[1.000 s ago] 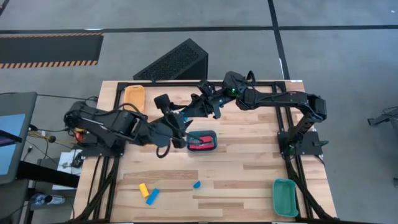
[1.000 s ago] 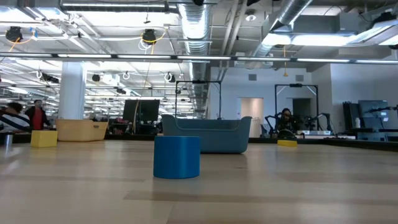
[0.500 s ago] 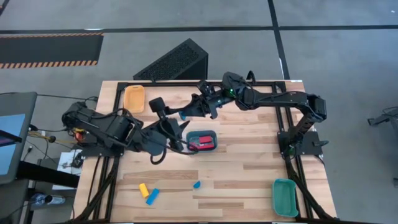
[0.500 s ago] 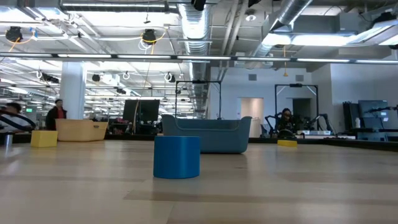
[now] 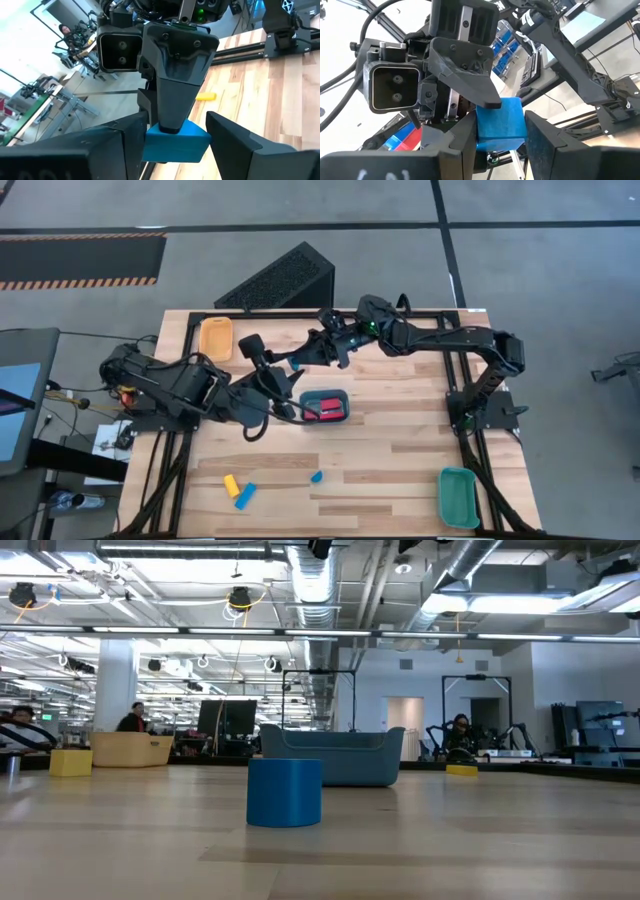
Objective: Sort & place blocks by color
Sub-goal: Put the top right blue block into the yellow bin
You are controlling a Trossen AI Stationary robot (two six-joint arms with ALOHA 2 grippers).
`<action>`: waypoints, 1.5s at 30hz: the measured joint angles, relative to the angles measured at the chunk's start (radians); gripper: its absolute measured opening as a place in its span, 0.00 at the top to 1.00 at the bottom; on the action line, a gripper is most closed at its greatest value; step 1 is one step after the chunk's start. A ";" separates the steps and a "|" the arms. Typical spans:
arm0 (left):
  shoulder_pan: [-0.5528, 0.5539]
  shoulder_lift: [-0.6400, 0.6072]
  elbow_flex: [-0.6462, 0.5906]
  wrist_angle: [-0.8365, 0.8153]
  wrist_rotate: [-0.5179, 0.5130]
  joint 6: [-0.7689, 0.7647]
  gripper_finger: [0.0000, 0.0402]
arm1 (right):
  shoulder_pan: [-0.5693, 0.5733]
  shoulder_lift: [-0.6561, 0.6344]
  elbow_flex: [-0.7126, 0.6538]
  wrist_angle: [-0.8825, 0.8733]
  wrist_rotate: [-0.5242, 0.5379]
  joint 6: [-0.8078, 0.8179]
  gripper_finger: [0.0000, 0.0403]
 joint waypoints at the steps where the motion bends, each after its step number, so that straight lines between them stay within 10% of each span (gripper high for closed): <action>1: 0.000 0.000 0.000 0.000 -0.001 0.000 0.59 | 0.000 0.000 0.000 0.000 0.000 0.000 0.64; 22: 0.070 -0.006 0.000 -0.107 0.030 -0.212 0.62 | -0.042 0.000 0.000 -0.088 0.036 -0.030 0.57; 35: 0.286 -0.041 -0.001 -0.659 0.076 -0.756 0.62 | -0.174 -0.131 0.001 -0.684 0.176 -0.388 0.59; 45: 0.525 -0.056 -0.106 -0.465 0.227 -0.585 0.62 | -0.312 -0.272 0.001 -0.960 0.245 -0.635 0.59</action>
